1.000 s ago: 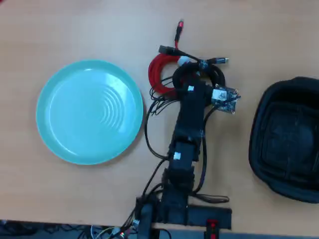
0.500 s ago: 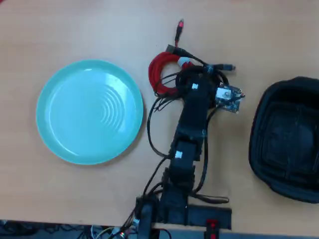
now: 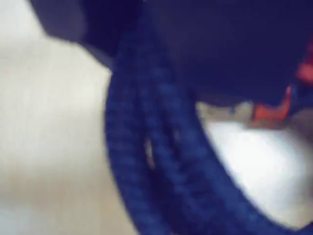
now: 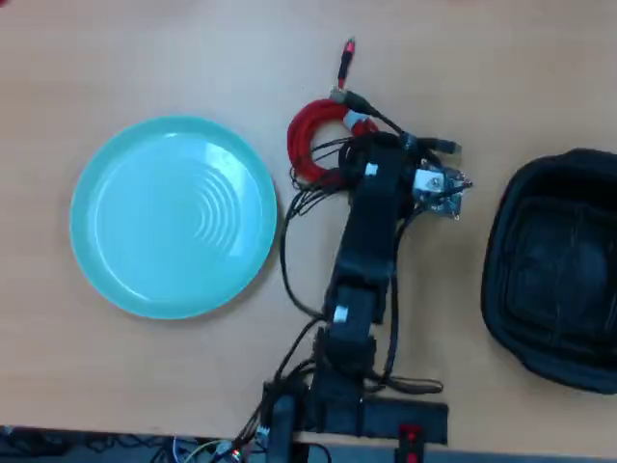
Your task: Put a black charging cable in a black bowl and put a red charging cable in a green bowl
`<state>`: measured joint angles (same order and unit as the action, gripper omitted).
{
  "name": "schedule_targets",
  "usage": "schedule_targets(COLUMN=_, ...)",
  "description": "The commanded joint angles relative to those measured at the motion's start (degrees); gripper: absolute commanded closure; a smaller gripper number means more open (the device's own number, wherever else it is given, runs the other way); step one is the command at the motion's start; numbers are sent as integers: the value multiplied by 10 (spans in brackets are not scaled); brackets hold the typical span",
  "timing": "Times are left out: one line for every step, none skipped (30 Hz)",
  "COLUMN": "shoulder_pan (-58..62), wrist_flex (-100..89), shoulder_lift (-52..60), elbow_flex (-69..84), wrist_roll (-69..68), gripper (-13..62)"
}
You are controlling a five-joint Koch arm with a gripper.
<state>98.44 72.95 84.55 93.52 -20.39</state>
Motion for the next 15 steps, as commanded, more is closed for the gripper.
schedule_targets(shoulder_pan=-4, wrist_flex=2, shoulder_lift=92, elbow_flex=-62, wrist_roll=2, gripper=553)
schedule_targets(shoulder_pan=-3, wrist_flex=2, shoulder_lift=111, elbow_flex=-59, wrist_roll=3, gripper=554)
schedule_targets(shoulder_pan=-3, wrist_flex=1, shoulder_lift=130, elbow_flex=-53, wrist_roll=3, gripper=554)
schedule_targets(shoulder_pan=-3, wrist_flex=-6, shoulder_lift=149, elbow_flex=-48, wrist_roll=1, gripper=554)
schedule_targets(shoulder_pan=-3, wrist_flex=-11, shoulder_lift=166, elbow_flex=-48, wrist_roll=-1, gripper=553)
schedule_targets(shoulder_pan=-2, wrist_flex=-18, shoulder_lift=181, elbow_flex=-47, wrist_roll=-1, gripper=553)
schedule_targets(shoulder_pan=0, wrist_flex=-28, shoulder_lift=192, elbow_flex=-47, wrist_roll=-1, gripper=554)
schedule_targets(shoulder_pan=1, wrist_flex=-40, shoulder_lift=200, elbow_flex=-45, wrist_roll=-1, gripper=553)
schedule_targets(shoulder_pan=2, wrist_flex=-54, shoulder_lift=207, elbow_flex=-43, wrist_roll=-1, gripper=554)
schedule_targets(shoulder_pan=3, wrist_flex=-68, shoulder_lift=214, elbow_flex=-40, wrist_roll=-1, gripper=553)
schedule_targets(shoulder_pan=4, wrist_flex=-81, shoulder_lift=223, elbow_flex=-37, wrist_roll=-1, gripper=553)
schedule_targets(shoulder_pan=4, wrist_flex=-93, shoulder_lift=235, elbow_flex=-35, wrist_roll=-1, gripper=553)
schedule_targets(shoulder_pan=5, wrist_flex=-104, shoulder_lift=248, elbow_flex=-33, wrist_roll=-1, gripper=553)
schedule_targets(shoulder_pan=7, wrist_flex=-112, shoulder_lift=262, elbow_flex=-25, wrist_roll=-1, gripper=554)
schedule_targets(shoulder_pan=7, wrist_flex=-124, shoulder_lift=275, elbow_flex=-15, wrist_roll=0, gripper=553)
